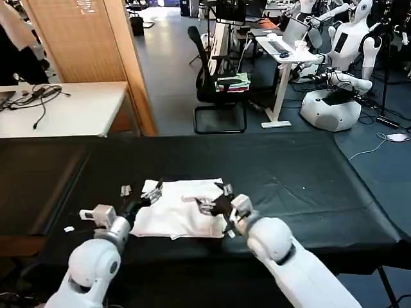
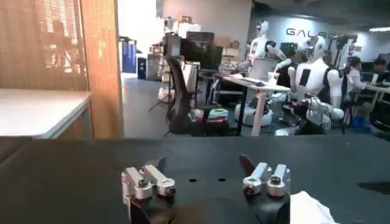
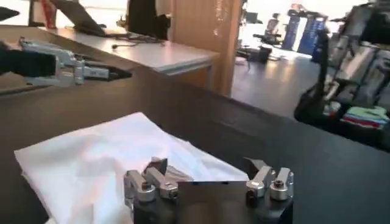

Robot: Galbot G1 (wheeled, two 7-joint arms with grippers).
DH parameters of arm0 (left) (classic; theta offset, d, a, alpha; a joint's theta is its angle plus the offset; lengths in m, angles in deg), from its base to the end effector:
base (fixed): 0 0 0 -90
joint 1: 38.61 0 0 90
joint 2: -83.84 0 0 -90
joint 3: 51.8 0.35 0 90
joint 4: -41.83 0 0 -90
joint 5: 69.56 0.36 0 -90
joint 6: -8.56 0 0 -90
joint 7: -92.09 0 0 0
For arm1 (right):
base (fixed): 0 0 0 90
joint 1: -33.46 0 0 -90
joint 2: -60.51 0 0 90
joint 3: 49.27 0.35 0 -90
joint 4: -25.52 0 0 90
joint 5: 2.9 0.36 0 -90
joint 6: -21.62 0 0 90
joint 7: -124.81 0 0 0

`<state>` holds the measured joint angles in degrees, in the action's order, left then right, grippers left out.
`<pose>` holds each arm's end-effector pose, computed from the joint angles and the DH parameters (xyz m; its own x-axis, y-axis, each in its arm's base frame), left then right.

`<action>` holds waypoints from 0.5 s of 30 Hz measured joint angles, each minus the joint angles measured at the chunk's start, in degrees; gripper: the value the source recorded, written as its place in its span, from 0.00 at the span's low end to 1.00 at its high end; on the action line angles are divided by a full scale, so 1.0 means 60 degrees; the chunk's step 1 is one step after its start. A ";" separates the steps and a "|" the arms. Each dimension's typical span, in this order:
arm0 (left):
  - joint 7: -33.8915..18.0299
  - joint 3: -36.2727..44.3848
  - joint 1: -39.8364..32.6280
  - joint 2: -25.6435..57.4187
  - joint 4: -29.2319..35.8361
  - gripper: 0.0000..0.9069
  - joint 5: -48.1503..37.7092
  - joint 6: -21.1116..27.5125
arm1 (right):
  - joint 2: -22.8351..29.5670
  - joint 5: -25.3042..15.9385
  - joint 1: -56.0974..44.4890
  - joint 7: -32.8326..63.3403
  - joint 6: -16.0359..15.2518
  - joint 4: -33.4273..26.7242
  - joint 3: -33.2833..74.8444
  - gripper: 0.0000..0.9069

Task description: Fold and organize the clothes.

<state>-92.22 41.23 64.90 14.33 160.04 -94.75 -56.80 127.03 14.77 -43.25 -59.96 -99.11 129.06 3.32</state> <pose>0.2673 0.0472 -0.2435 -0.9591 0.1751 0.2223 0.1612 0.9837 -0.0793 0.3461 0.0892 -0.2557 -0.7101 -0.5961 0.3746 -0.6765 0.7251 -0.1286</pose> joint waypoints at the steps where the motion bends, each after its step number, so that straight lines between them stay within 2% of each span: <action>1: 0.0001 -0.0014 0.0033 -0.0011 0.0007 0.97 0.0011 -0.0004 | 0.0040 -0.0010 0.0129 -0.0053 0.0021 -0.0127 -0.0141 0.97; 8: 0.0005 -0.0071 0.0131 -0.0044 0.0017 0.97 0.0058 -0.0027 | 0.0042 -0.0684 0.0648 -0.0198 0.0142 -0.0653 -0.0828 0.97; 9: 0.0005 -0.0072 0.0135 -0.0055 0.0018 0.97 0.0064 -0.0027 | 0.0043 -0.0801 0.0674 -0.0176 0.0155 -0.0674 -0.0866 0.80; 12: 0.0006 -0.0071 0.0165 -0.0089 0.0030 0.97 0.0084 -0.0030 | 0.0083 -0.0988 0.0701 -0.0115 0.0269 -0.0734 -0.0914 0.57; 13: 0.0006 -0.0071 0.0181 -0.0095 0.0033 0.97 0.0092 -0.0033 | 0.0108 -0.1010 0.0694 -0.0106 0.0278 -0.0744 -0.0915 0.43; 15: 0.0007 -0.0071 0.0233 -0.0112 0.0055 0.97 0.0122 -0.0046 | 0.0133 -0.1091 0.0663 -0.0099 0.0303 -0.0756 -0.0918 0.33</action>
<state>-92.18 40.81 66.30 13.65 160.37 -94.02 -57.08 127.83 8.22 -39.27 -60.55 -97.29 124.52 -2.19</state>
